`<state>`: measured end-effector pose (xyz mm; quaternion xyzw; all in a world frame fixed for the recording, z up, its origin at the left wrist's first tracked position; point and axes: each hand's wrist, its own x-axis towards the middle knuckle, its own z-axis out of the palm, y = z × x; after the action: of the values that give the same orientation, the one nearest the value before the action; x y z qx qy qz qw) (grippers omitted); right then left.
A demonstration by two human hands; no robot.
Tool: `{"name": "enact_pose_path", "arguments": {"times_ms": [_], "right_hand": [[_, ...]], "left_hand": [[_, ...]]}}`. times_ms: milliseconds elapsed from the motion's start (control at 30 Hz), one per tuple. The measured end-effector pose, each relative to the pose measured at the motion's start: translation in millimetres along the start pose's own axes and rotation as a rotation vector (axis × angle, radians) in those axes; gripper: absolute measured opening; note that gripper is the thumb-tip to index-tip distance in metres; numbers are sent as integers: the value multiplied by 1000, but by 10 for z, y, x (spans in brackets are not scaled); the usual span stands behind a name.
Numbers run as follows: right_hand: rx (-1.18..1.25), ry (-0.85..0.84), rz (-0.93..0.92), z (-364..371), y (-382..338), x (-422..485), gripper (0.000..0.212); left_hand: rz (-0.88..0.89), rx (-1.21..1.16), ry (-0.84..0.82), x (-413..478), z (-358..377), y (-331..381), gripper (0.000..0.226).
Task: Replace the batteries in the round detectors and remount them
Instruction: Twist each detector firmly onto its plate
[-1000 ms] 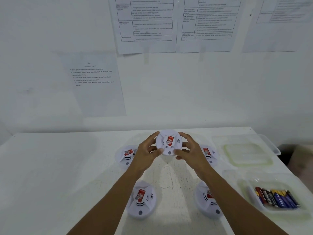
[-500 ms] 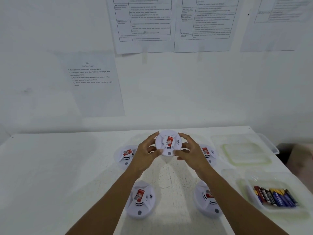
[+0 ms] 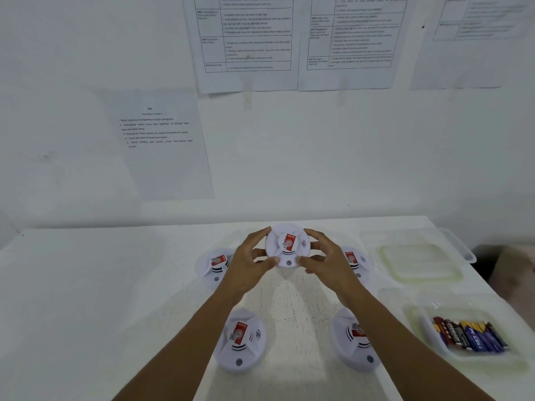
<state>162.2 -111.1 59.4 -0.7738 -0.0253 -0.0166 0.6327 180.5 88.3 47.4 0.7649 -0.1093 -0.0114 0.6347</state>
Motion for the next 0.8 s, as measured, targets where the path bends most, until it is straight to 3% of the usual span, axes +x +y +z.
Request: {"name": "enact_pose_path", "arguments": {"times_ms": [800], "right_hand": [[-220,31,-10,13,115,83,57]], "left_hand": [[-3,144,36,18,28,-11,59]]}}
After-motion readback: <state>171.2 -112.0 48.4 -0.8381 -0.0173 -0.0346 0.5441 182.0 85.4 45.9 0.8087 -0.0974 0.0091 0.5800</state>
